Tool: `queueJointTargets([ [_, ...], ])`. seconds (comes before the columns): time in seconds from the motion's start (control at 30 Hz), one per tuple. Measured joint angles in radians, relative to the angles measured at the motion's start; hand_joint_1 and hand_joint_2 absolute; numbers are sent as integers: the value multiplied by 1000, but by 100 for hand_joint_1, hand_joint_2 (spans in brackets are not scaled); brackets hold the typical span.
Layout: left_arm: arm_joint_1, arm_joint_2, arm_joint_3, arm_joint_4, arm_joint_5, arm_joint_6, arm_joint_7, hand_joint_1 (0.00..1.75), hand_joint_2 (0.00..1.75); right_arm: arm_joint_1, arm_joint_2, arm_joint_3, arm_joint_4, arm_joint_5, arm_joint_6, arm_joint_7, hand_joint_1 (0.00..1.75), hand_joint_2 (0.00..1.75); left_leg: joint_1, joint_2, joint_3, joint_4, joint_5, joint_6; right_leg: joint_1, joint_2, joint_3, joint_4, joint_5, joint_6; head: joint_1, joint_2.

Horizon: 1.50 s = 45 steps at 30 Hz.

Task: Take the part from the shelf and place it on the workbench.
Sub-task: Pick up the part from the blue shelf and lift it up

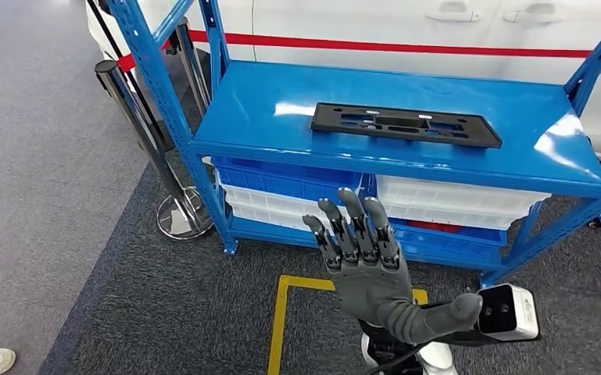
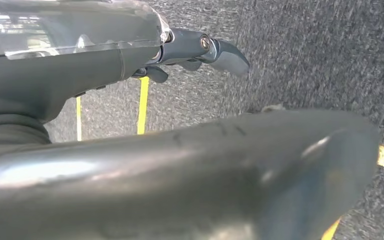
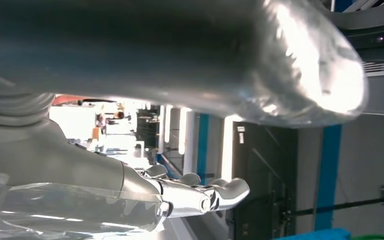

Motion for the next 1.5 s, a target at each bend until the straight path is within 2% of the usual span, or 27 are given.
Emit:
queueJointTargets([
  [0.07, 2, 0, 0, 0, -2, -3, 0, 0, 0, 0, 0, 2, 2, -2, 0, -1, 0, 0, 6, 0, -67, 133, -58, -10, 0, -1, 1, 0, -2, -4, -1, 0],
  [0.1, 3, 0, 0, 0, -2, -4, 0, 0, 0, 0, -1, 3, 4, -3, 0, -1, 0, 0, 10, 0, -95, 183, -70, -14, 0, -1, 2, 0, -3, -4, -1, 0],
  [0.13, 5, 0, 0, 0, -2, -5, 0, 0, 0, 0, -1, 3, 5, -5, -1, -1, 0, 0, 14, 0, -106, 197, -61, -17, 0, 0, 3, 1, -5, -4, -1, 0],
  [0.17, 5, 1, 0, 0, -2, -5, 1, 0, 0, 0, -1, 4, 7, -7, -1, -1, 0, 0, 17, 1, -98, 172, -33, -19, -1, 1, 6, 2, -8, -2, -1, 0],
  [0.23, 6, 1, 0, 0, -2, -5, 1, 0, 0, 0, -2, 5, 8, -9, -1, -2, 0, 0, 23, 1, -41, 42, 40, -21, -3, 3, 13, 7, -16, 7, -1, 0],
  [0.27, 5, 1, 0, 0, -2, -5, 1, 0, 0, 0, -2, 6, 8, -10, -1, -2, 0, 0, 22, 0, -14, -19, 63, -19, -3, 4, 14, 10, -21, 12, -2, 0],
  [0.3, 4, 1, 0, 1, -2, -5, 1, 0, 0, -1, -2, 6, 8, -10, 0, -2, 0, 0, 20, 0, 2, -56, 72, -14, -2, 4, 13, 12, -23, 18, -2, 0],
  [0.4, 6, 1, 0, 1, -2, -6, 1, 0, 0, -1, -5, 7, 8, -12, 0, -3, 0, 0, 16, -2, 7, -74, 69, 6, 0, 4, 12, 9, -25, 35, -1, 0],
  [0.47, 7, 1, 0, 1, -2, -6, 1, 0, 0, -1, -6, 7, 8, -12, 0, -5, 0, 0, 18, -2, 14, -83, 71, 21, -3, 3, 3, 36, -44, 46, -1, 0],
  [0.5, 6, 1, 0, 1, -1, -6, 1, 0, 0, -1, -7, 7, 9, -12, 0, -6, 0, 0, 19, -2, 18, -87, 71, 28, -4, 3, -18, 78, -67, 49, 0, 0],
  [0.57, 5, 1, 0, 1, -1, -7, 1, 0, 0, 2, -10, 7, 10, -12, 0, -11, 0, 0, 15, -1, 22, -88, 66, 38, -4, 2, -90, 211, -120, 53, 0, 0],
  [0.6, 6, 1, 0, 1, 0, -7, 2, 0, 0, 4, -11, 7, 12, -12, 0, -13, 0, 0, 13, -1, 24, -88, 63, 41, -4, 2, -125, 267, -133, 54, 0, 0],
  [0.63, 6, 1, 0, 1, 0, -8, 2, 0, 0, 5, -13, 7, 14, -13, 0, -14, 0, 0, 11, -1, 28, -88, 60, 42, -4, 2, -146, 293, -127, 53, 0, 0],
  [0.67, 7, 1, 0, 1, 1, -8, 2, 0, 0, 6, -15, 7, 15, -13, 0, -15, 0, 0, 10, -2, 34, -88, 56, 42, -4, 2, -148, 281, -102, 50, 0, 0],
  [0.7, 7, 1, 0, 1, 2, -8, 2, 0, 0, 6, -16, 7, 16, -13, 0, -16, 0, 0, 8, -3, 41, -88, 52, 41, -2, 2, -130, 232, -62, 45, 0, 0],
  [0.73, 7, 1, 0, 1, 2, -8, 3, 0, 0, 6, -16, 7, 17, -13, 0, -16, 0, 0, 7, -4, 48, -88, 46, 40, 0, 2, -102, 163, -21, 38, 0, 0],
  [0.77, 7, 0, 0, 2, 3, -8, 3, 0, 0, 5, -17, 7, 17, -13, 1, -16, 0, 0, 4, -4, 54, -87, 40, 36, 4, 1, -73, 99, 6, 30, 0, 0],
  [0.8, 6, -1, 0, 2, 4, -7, 4, 0, 0, 4, -17, 8, 17, -13, 2, -16, 0, 0, 3, -4, 58, -87, 36, 31, 7, 0, -52, 54, 20, 24, 0, 0],
  [0.87, 5, -2, 0, 3, 6, -6, 4, 0, 0, 3, -17, 9, 18, -13, 6, -16, 0, 0, 1, -3, 60, -88, 28, 20, 13, 0, -38, 23, 14, 17, 0, 0],
  [0.97, 2, -2, 0, 3, 7, -5, 5, 0, 0, 1, -18, 11, 19, -14, 11, -16, 0, 0, 1, 0, 64, -75, 12, 6, 5, 2, -23, 8, 9, 7, -2, 0],
  [1.0, 1, -1, 0, 3, 7, -5, 5, 0, 0, -1, -18, 12, 20, -14, 12, -16, 0, 0, 2, 0, 50, -43, -4, 1, 1, 0, -14, 2, 6, 2, -4, 0],
  [1.07, 2, -1, 1, 4, 7, -5, 6, 0, 0, -3, -18, 14, 21, -14, 14, -15, 0, 0, 6, 0, -6, 63, -48, -6, 0, -3, -1, -1, -2, -4, -7, 0],
  [1.13, 2, -1, 1, 4, 7, -5, 6, 0, 0, -3, -18, 14, 22, -14, 15, -15, 0, 0, 9, 0, -42, 124, -71, -9, 0, -3, 3, -1, -6, -5, -7, 0],
  [1.4, 3, -1, 1, 4, 7, -5, 6, 0, 0, -3, -18, 14, 22, -14, 15, -15, 0, 0, 9, 0, -51, 139, -76, -10, 0, -3, 4, -1, -7, -6, -7, 0],
  [1.47, 5, -1, 1, 4, 7, -5, 6, 0, 0, -3, -18, 14, 24, -14, 15, -15, 0, 0, 11, 0, -81, 183, -84, -13, 0, -3, 8, -1, -11, -6, -7, 0],
  [1.5, 6, -1, 1, 4, 7, -5, 6, 0, 0, -3, -18, 14, 25, -14, 15, -15, 0, 0, 13, 0, -99, 203, -79, -14, 0, -2, 13, 0, -15, -5, -7, 0],
])
